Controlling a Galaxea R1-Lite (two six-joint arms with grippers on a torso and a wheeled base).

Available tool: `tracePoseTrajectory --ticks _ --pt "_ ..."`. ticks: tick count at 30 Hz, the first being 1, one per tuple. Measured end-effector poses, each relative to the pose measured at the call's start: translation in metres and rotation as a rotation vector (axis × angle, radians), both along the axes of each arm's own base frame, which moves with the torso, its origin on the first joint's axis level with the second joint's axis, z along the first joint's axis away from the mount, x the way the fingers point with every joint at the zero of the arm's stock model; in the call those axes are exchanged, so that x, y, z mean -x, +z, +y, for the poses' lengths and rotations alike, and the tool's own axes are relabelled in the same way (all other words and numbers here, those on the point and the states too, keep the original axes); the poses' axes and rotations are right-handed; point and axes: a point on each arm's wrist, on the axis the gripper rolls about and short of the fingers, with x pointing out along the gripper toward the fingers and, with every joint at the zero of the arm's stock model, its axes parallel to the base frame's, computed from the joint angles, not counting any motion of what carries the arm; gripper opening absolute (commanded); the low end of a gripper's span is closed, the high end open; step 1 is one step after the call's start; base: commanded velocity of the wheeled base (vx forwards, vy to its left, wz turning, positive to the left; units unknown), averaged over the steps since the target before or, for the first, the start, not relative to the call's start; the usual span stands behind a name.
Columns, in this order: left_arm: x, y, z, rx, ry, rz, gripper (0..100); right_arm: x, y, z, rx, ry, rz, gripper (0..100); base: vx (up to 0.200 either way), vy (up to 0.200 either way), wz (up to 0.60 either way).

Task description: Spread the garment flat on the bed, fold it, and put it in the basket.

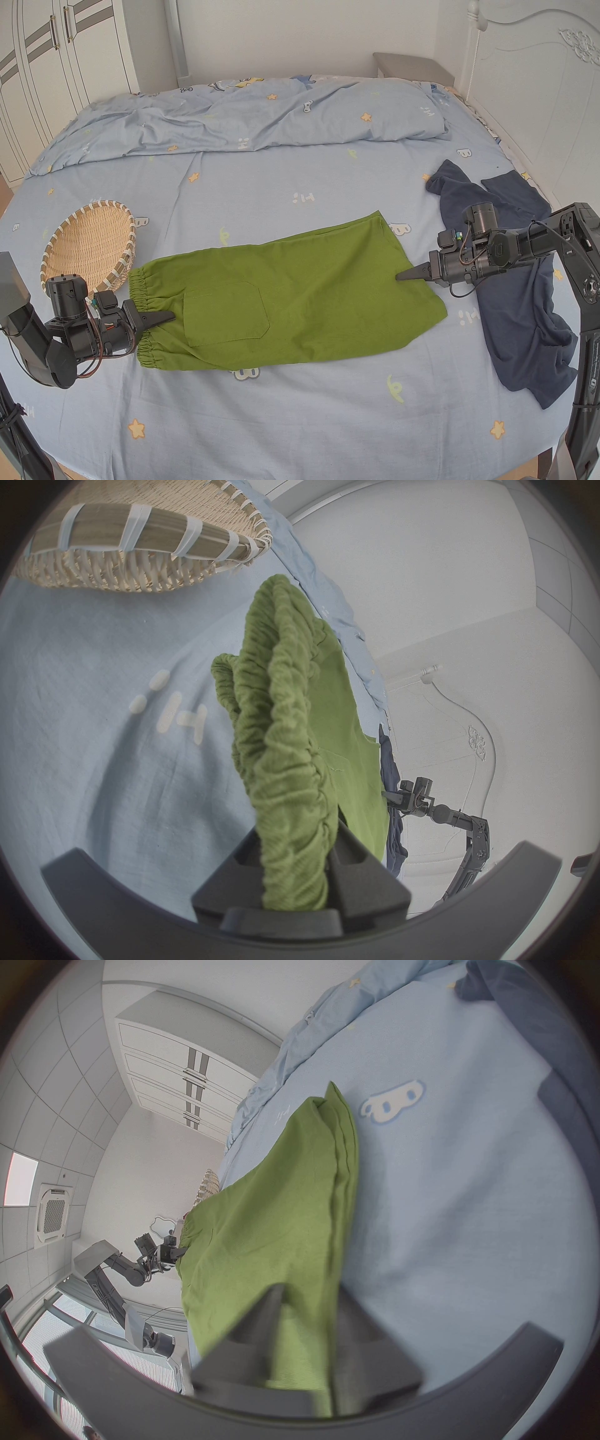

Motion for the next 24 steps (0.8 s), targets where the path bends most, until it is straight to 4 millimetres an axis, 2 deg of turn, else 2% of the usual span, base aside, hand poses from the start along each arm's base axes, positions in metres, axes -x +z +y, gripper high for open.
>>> tracePoseTrajectory --ticks 8,12,18,24 --pt "0.000 0.000 0.000 -0.001 0.000 -0.001 0 0.001 -0.003 0.004 0.000 0.011 0.002 0 0.000 0.000 0.00" --pt "-0.001 0.000 0.001 0.000 0.002 0.002 0 0.002 0.001 -0.001 -0.001 0.002 -0.002 0 0.000 0.000 0.00" --pt "-0.002 -0.001 0.001 0.003 0.004 0.027 0 0.015 0.021 -0.012 0.002 -0.020 0.041 0 0.000 0.000 0.00" --pt "-0.002 0.000 0.004 0.015 0.010 0.140 0 0.035 0.050 -0.020 0.007 -0.038 0.078 0 0.000 0.000 0.00"
